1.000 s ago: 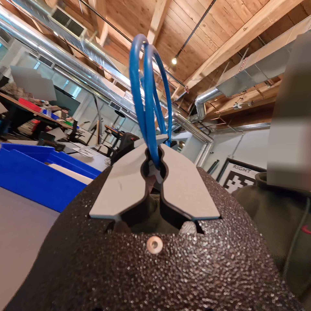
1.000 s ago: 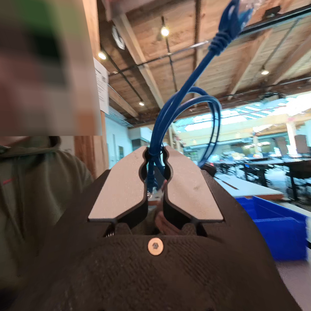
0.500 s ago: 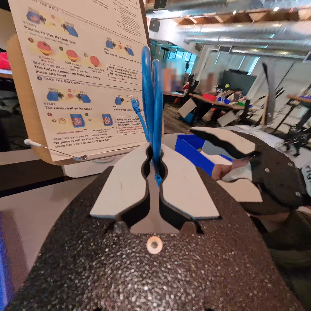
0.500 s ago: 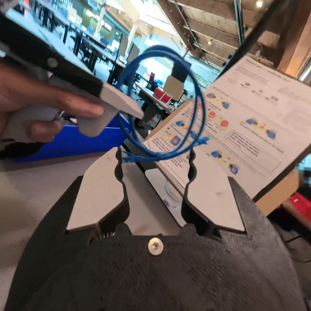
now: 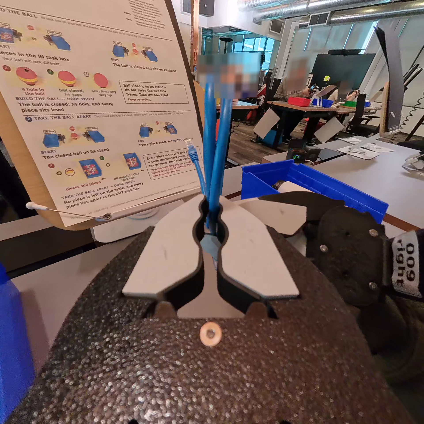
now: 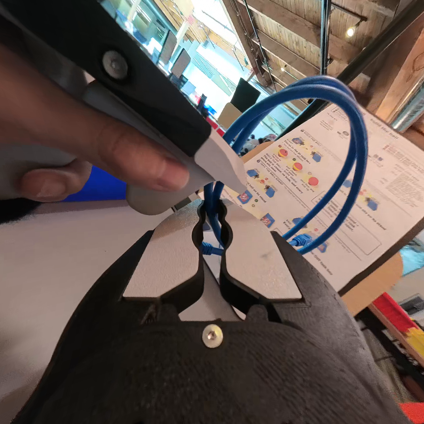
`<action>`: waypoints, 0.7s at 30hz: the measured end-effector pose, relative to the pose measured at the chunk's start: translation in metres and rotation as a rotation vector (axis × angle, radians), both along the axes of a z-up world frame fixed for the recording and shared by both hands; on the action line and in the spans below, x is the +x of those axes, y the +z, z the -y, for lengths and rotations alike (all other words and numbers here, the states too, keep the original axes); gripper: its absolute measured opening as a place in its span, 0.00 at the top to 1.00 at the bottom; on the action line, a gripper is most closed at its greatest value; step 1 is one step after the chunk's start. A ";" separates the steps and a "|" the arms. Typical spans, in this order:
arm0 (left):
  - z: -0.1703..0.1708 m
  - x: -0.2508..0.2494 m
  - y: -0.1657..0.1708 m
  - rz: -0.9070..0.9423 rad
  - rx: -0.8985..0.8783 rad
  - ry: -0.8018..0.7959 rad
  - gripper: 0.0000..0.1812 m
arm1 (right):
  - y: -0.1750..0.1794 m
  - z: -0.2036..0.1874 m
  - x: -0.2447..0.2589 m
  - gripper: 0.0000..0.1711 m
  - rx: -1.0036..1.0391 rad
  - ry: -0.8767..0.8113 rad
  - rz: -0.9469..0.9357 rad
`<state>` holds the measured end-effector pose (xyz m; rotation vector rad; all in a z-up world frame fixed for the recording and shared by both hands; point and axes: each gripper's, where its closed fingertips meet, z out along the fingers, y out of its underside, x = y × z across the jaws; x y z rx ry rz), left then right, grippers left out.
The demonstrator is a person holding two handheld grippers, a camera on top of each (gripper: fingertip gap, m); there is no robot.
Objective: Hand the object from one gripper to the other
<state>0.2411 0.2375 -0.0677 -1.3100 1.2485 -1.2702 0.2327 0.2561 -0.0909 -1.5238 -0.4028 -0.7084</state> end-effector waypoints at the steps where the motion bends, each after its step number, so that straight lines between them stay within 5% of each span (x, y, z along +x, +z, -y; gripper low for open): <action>1: 0.000 0.000 -0.001 -0.003 -0.001 0.001 0.97 | -0.001 -0.001 -0.001 0.95 -0.002 0.016 -0.019; 10: 0.014 -0.006 0.017 0.087 -0.015 -0.115 0.85 | 0.011 0.011 -0.009 0.96 0.075 0.261 -0.279; 15: 0.022 -0.023 0.045 0.229 0.067 -0.266 0.75 | 0.065 0.051 0.011 0.96 0.406 0.518 -0.739; 21: 0.018 -0.017 0.019 0.167 0.427 -0.263 0.72 | 0.101 0.088 0.024 0.97 0.644 0.906 -1.202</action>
